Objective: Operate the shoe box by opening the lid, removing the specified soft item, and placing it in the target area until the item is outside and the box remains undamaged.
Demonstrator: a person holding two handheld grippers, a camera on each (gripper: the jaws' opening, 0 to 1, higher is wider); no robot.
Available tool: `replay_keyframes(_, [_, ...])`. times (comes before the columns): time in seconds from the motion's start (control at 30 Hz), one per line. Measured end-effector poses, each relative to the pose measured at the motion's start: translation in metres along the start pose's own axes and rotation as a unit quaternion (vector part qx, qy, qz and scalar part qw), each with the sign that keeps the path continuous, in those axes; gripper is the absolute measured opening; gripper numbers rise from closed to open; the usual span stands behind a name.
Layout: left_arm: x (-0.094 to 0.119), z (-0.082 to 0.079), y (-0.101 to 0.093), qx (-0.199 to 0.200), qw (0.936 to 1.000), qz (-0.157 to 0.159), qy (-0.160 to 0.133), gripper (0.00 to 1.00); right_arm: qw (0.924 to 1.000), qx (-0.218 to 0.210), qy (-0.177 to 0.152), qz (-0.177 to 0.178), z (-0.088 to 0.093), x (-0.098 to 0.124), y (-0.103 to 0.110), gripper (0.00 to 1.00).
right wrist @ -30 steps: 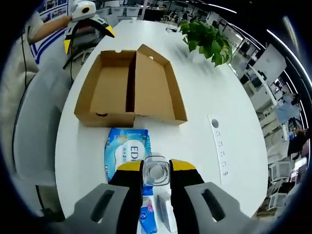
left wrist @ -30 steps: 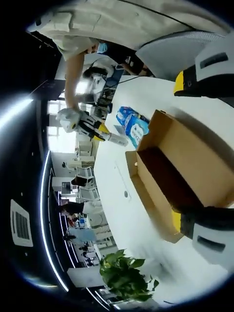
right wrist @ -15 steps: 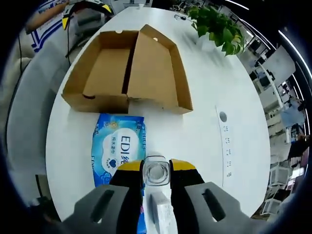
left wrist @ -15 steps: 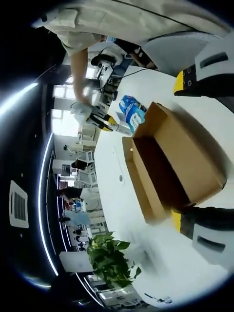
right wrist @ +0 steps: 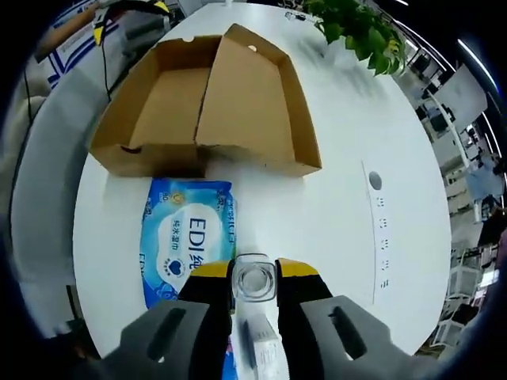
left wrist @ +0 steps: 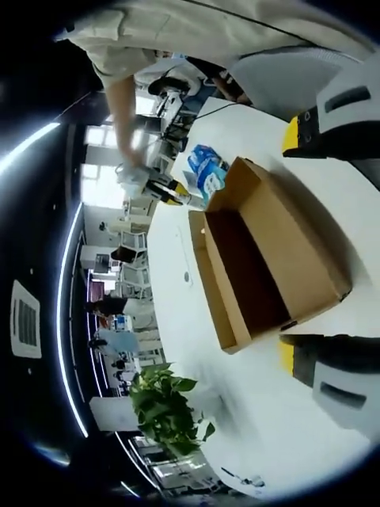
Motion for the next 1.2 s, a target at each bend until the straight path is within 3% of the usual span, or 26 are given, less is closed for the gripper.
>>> replay_keyframes(0.2, [0.000, 0.007, 0.006, 0.010, 0.9999, -0.009, 0.009, 0.91, 1.0000, -0.003, 0.003, -0.001, 0.000, -0.002, -0.004, 0.18])
replay_keyframes(0.3, [-0.001, 0.009, 0.008, 0.013, 0.9998, -0.014, 0.011, 0.90, 0.9997, 0.024, 0.003, 0.005, -0.001, -0.002, -0.007, 0.18])
replay_keyframes(0.5, [-0.001, 0.014, 0.012, 0.019, 0.9995, -0.021, 0.015, 0.88, 0.9999, 0.016, 0.003, 0.005, 0.000, -0.002, -0.008, 0.19])
replay_keyframes(0.83, [0.000, 0.015, 0.019, 0.025, 0.9990, -0.033, 0.016, 0.85, 0.9997, 0.019, 0.001, 0.016, 0.000, -0.001, -0.012, 0.27])
replay_keyframes(1.07, [0.000, 0.017, 0.031, 0.037, 0.9972, -0.063, 0.020, 0.75, 0.9993, 0.013, -0.005, 0.036, -0.005, 0.005, -0.018, 0.35])
replay_keyframes(1.2, [-0.002, 0.018, 0.038, 0.044, 0.9958, -0.078, 0.022, 0.64, 0.9982, -0.023, -0.020, 0.051, -0.014, 0.010, -0.023, 0.34])
Point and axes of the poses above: the point that each gripper's makers call its tool centre point, and the gripper's own axes: x roughly backward along the fingers, y roughly to its left, z roughly out of its underside, the point moved 2 cm from there along x, roughly backward along the fingers, and after that the axes turned 13 degrees about x, right-handed, at the moved point
